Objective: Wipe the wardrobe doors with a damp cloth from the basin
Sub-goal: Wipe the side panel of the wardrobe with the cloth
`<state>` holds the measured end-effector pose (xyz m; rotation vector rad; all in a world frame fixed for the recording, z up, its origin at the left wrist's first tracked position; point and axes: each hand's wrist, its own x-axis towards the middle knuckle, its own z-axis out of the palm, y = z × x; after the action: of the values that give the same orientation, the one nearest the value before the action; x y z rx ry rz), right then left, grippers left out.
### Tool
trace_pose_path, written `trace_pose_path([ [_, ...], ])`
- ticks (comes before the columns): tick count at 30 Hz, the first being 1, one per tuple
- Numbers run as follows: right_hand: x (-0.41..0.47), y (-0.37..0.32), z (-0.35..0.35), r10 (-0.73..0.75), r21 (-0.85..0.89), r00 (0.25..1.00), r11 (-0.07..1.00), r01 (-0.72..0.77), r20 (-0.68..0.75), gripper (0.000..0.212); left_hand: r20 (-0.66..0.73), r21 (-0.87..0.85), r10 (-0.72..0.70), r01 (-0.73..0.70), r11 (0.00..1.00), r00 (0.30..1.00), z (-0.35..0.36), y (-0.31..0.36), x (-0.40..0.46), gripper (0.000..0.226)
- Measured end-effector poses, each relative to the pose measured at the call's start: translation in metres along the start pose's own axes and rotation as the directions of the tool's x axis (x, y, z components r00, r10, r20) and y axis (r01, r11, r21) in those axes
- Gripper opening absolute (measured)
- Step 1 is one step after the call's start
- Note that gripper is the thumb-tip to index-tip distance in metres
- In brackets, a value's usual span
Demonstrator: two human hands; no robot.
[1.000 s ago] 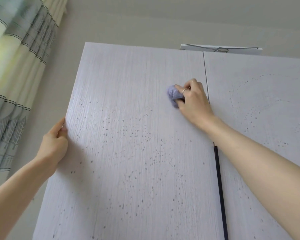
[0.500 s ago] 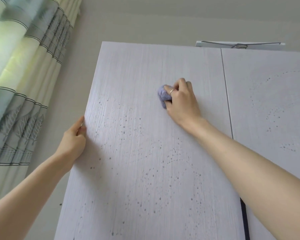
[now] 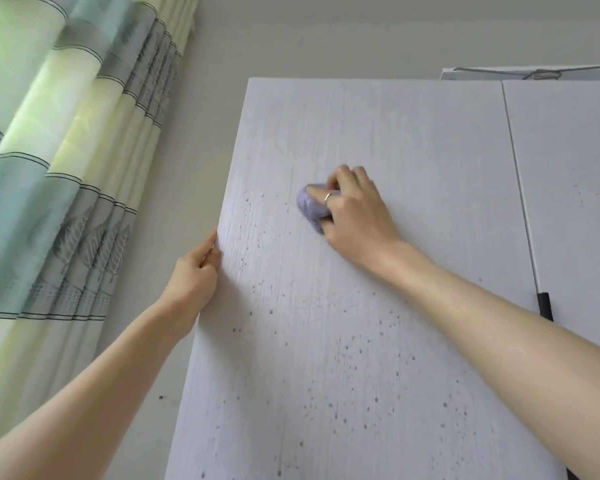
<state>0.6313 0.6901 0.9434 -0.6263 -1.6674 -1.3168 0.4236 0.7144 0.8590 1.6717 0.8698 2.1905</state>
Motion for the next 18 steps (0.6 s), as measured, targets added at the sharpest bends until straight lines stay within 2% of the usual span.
trace_pose_path([
  [2, -0.021, -0.024, 0.004, -0.277, 0.073, 0.960, 0.959, 0.274, 0.043, 0.022, 0.013, -0.017, 0.002, -0.001, 1.000, 1.000, -0.001, 0.002, -0.001, 0.042],
  [3, -0.024, -0.028, 0.003, -0.367, 0.057, 0.927, 0.930, 0.364, 0.076, 0.025, 0.020, -0.029, 0.001, 0.000, 1.000, 1.000, 0.000, 0.002, 0.000, 0.042],
  [4, -0.019, -0.026, 0.002, -0.396, 0.021, 0.910, 0.918, 0.396, 0.126, 0.028, 0.024, -0.038, -0.002, 0.003, 0.999, 1.000, 0.000, 0.002, -0.001, 0.041],
  [6, 0.005, -0.013, 0.002, -0.263, -0.083, 0.950, 0.956, 0.280, 0.167, 0.033, 0.035, -0.035, -0.008, 0.010, 0.999, 0.999, -0.002, 0.002, -0.001, 0.040],
  [8, 0.034, -0.003, 0.004, -0.023, -0.141, 0.995, 0.989, 0.037, 0.099, 0.031, 0.046, -0.020, -0.016, 0.017, 1.000, 0.999, -0.004, -0.001, -0.001, 0.041],
  [9, 0.043, -0.002, 0.005, 0.088, -0.142, 0.994, 0.987, -0.079, 0.058, 0.028, 0.054, -0.009, -0.020, 0.021, 1.000, 0.998, -0.004, -0.002, -0.001, 0.042],
  [10, 0.045, -0.006, 0.009, 0.134, -0.124, 0.990, 0.984, -0.129, 0.033, 0.027, 0.062, 0.000, -0.024, 0.024, 1.000, 0.998, -0.003, -0.003, -0.002, 0.042],
  [11, 0.044, -0.014, 0.014, 0.094, -0.105, 0.995, 0.990, -0.090, 0.034, 0.026, 0.062, 0.004, -0.012, 0.012, 1.000, 0.998, -0.005, -0.002, -0.001, 0.042],
  [13, 0.025, -0.034, 0.024, -0.096, -0.027, 0.991, 0.995, 0.099, 0.092, 0.027, 0.062, 0.005, 0.014, -0.014, 1.000, 0.998, -0.005, -0.001, 0.000, 0.041],
  [16, 0.007, -0.052, 0.026, -0.369, 0.095, 0.915, 0.929, 0.357, 0.164, 0.029, 0.072, 0.002, 0.021, -0.021, 1.000, 0.997, -0.007, -0.001, 0.000, 0.041],
  [18, 0.025, -0.039, 0.021, -0.378, 0.003, 0.899, 0.922, 0.387, 0.221, 0.034, 0.085, 0.027, 0.014, -0.016, 1.000, 0.996, -0.007, -0.002, 0.000, 0.042],
])
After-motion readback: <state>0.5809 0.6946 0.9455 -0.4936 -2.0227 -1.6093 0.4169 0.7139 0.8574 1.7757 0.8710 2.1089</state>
